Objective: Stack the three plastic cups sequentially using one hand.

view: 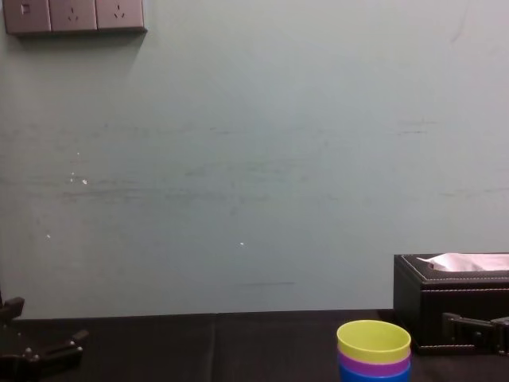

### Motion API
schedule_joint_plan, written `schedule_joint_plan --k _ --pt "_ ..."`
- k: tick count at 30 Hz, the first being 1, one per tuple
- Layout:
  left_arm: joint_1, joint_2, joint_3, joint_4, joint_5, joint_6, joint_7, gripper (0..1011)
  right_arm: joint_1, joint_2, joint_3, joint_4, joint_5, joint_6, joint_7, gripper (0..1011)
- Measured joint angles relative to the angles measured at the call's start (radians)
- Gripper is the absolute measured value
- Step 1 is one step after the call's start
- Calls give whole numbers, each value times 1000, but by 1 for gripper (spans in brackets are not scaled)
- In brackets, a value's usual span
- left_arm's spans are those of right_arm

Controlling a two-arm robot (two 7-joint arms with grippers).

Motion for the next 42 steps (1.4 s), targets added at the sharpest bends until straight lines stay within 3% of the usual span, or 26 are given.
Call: schedule_joint_plan --k 42 --pt "0 0 0 0 0 0 0 1000 0 0 0 0 0 0 0 1003"
